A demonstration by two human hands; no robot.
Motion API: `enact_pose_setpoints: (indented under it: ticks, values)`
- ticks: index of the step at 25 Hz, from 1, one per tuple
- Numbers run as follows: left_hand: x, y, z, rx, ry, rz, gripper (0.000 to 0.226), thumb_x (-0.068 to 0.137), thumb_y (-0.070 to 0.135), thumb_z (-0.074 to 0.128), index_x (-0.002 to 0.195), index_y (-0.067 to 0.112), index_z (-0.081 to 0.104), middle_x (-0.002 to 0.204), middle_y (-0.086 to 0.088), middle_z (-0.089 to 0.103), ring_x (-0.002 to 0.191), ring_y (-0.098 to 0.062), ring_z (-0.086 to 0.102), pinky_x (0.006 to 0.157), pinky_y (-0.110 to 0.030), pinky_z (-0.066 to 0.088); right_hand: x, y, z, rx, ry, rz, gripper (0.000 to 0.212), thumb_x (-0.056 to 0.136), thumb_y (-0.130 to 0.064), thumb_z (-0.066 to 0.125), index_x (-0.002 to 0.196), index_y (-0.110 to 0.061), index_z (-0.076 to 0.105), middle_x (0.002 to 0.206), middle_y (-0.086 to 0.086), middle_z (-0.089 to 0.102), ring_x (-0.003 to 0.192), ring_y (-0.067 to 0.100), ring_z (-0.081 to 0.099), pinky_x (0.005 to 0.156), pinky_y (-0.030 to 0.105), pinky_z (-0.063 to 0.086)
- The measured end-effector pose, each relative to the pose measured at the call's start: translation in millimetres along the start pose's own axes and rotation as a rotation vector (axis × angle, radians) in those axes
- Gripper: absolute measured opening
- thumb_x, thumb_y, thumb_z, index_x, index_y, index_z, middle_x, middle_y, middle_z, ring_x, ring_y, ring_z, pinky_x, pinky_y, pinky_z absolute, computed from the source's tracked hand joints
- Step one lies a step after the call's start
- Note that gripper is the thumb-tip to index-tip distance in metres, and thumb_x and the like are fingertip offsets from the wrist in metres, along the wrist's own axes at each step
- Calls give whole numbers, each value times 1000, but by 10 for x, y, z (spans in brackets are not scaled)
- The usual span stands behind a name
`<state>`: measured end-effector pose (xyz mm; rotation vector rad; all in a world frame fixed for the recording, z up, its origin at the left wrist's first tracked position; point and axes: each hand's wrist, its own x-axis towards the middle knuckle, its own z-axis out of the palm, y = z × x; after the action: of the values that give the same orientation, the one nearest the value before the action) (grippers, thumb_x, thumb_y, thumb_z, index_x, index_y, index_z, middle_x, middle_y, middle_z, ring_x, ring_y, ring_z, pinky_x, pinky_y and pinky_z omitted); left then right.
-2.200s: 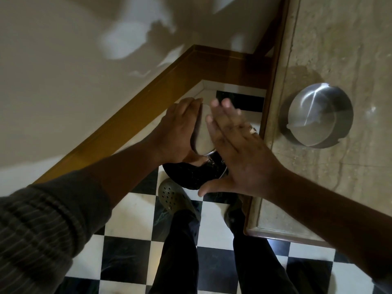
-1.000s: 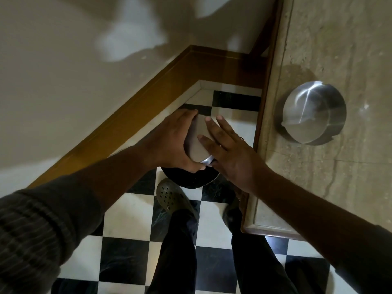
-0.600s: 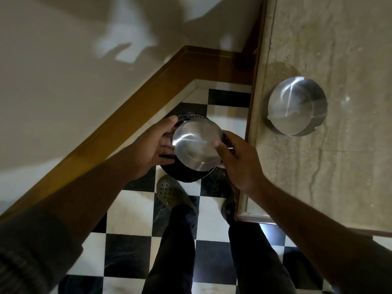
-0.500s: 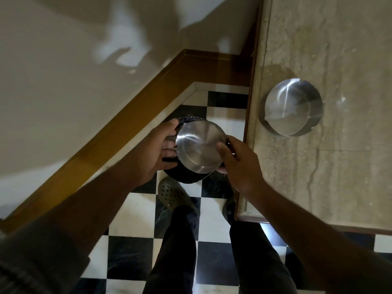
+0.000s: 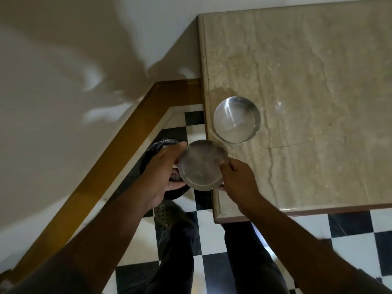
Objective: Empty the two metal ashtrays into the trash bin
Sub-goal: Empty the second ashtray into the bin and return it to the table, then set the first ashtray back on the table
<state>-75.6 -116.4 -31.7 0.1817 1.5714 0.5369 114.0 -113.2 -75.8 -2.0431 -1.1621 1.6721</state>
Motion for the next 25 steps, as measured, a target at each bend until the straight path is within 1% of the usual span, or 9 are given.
enact_pose_setpoints:
  ticks: [2,5,8,11,16,19,22,23,25]
  values:
    - [-44,57,263,7,1,-21,46,92,49,64,130,23,63,128,-10,66,111,-26,65,79,-44,61,18,70,-231,32,19,62,34,98,-27,48,101,1,67,101,24,70,91,38,69,77,61,59]
    - [-131,80,671,65,-78,-30,28,94,45,62,115,27,67,123,-6,68,114,-25,65,89,-48,57,56,161,-579,24,34,140,30,91,-20,45,101,-4,68,100,17,70,91,34,69,79,58,61]
    - [-111,20,956,95,-159,3,41,92,53,62,125,29,64,128,-3,69,119,-23,64,97,-48,56,87,269,-885,2,56,173,31,90,-18,45,105,-4,68,102,16,69,92,32,68,80,56,61]
    - [-22,-21,1331,106,-197,4,61,77,61,65,130,30,64,131,-1,70,120,-23,66,92,-45,59,163,407,-1227,-15,117,182,29,91,-17,46,103,-2,68,100,18,69,90,34,69,80,56,61]
    - [182,4,2044,51,-149,-2,48,88,44,67,131,24,64,133,-7,68,120,-25,65,79,-37,57,379,480,-1787,-69,249,174,23,90,-11,48,95,0,69,93,20,70,86,38,69,78,58,60]
    - [325,158,2353,10,-135,42,59,77,45,65,130,20,65,131,-10,68,118,-25,66,81,-36,56,584,320,-2053,-113,290,128,23,88,-5,47,95,1,68,92,20,71,84,37,70,76,57,61]
    - [437,339,2545,-47,-101,104,60,82,40,59,134,10,63,121,-20,65,105,-21,67,79,-35,54,851,115,-2223,-140,307,90,26,86,-3,44,93,2,69,89,20,72,80,37,71,74,54,62]
    - [458,387,2589,-55,-89,115,62,83,40,57,136,8,61,125,-21,65,109,-24,68,80,-34,53,934,49,-2262,-154,305,79,26,85,-3,44,92,1,69,88,20,71,79,36,71,74,53,62]
    - [476,427,2643,-60,-67,119,65,88,38,52,139,-1,53,132,-33,57,121,-46,60,84,-33,51,1059,-39,-2291,-185,294,52,25,86,-3,44,92,0,69,88,18,70,78,33,70,75,50,62]
